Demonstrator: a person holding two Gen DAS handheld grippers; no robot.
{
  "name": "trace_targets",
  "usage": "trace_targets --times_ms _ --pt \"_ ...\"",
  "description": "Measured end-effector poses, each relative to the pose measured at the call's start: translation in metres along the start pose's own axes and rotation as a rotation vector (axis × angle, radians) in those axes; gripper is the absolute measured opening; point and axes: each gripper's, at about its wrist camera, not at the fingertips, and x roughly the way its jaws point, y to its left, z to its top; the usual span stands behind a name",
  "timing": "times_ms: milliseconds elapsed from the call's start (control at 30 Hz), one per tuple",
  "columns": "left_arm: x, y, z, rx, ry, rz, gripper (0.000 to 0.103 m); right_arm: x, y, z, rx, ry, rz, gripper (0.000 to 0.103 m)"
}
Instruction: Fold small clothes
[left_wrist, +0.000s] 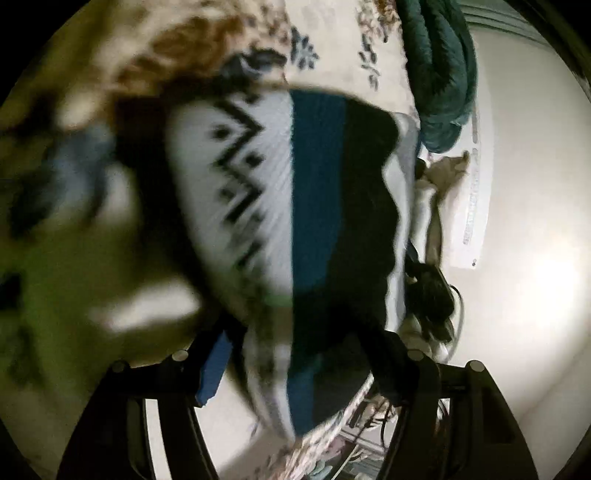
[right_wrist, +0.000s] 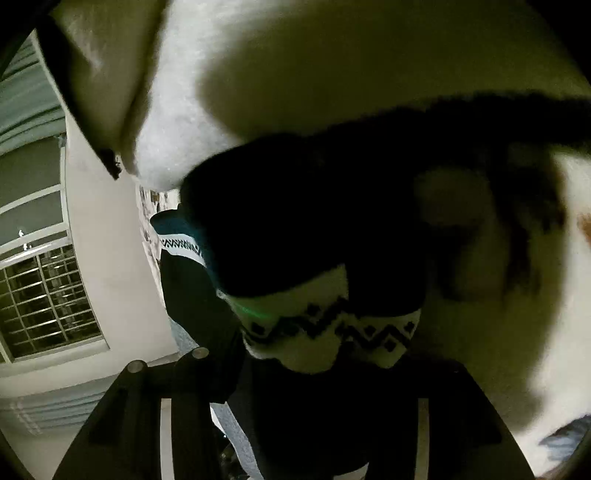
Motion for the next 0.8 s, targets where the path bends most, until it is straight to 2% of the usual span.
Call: trace_targets --times_ms 100,200,267,367,433,467,500,533,567,633,667,800 --pt "-0.012 0.010 -0.011 0.034 0.012 0.029 0.065 0.001 -0.008 0.002 0.051 0.020 0.044 0.056" --pt "-0.005 0.020 0.000 -0.010 -0.020 -0.006 0.065 0.001 -0.010 0.002 0.049 0.033 0.068 0.063" --pt "0.008 0.014 0.012 0.000 -0.051 -0.021 0.066 0.003 -0.010 0.002 0.048 0.038 0.075 0.067" --pt "0.026 -0.009 0.026 0.066 -0.097 -0.005 0.069 0.008 -0.008 0.004 0.043 0.047 0.077 0.074" --pt "0.030 -0.020 0.030 0.081 -0.133 0.015 0.069 0.006 -0.007 -0.001 0.034 0.050 0.068 0.074" --pt "0.028 -0.024 0.032 0.080 -0.147 0.015 0.068 0.008 -0.006 -0.001 0.025 0.047 0.062 0.074" --pt "0.028 -0.028 0.033 0.082 -0.155 0.020 0.050 0.008 -0.003 -0.003 0.005 0.037 0.048 0.073" --pt "0.025 -0.032 0.036 0.092 -0.153 0.026 0.041 0.007 0.000 -0.004 -0.015 0.021 0.024 0.061" --pt "0.019 -0.037 0.040 0.106 -0.143 0.027 0.039 0.005 0.003 -0.007 -0.037 -0.016 -0.012 0.039" --pt "0.009 -0.042 0.052 0.129 -0.112 0.019 0.035 -0.002 0.007 -0.017 -0.048 -0.063 -0.006 0.022" --pt "0.003 -0.047 0.060 0.157 -0.094 0.029 0.035 -0.006 0.009 -0.025 -0.050 -0.091 -0.005 0.017" --pt "-0.020 -0.067 0.099 0.292 0.013 0.053 0.035 -0.020 0.009 -0.085 0.024 -0.204 0.010 0.013"
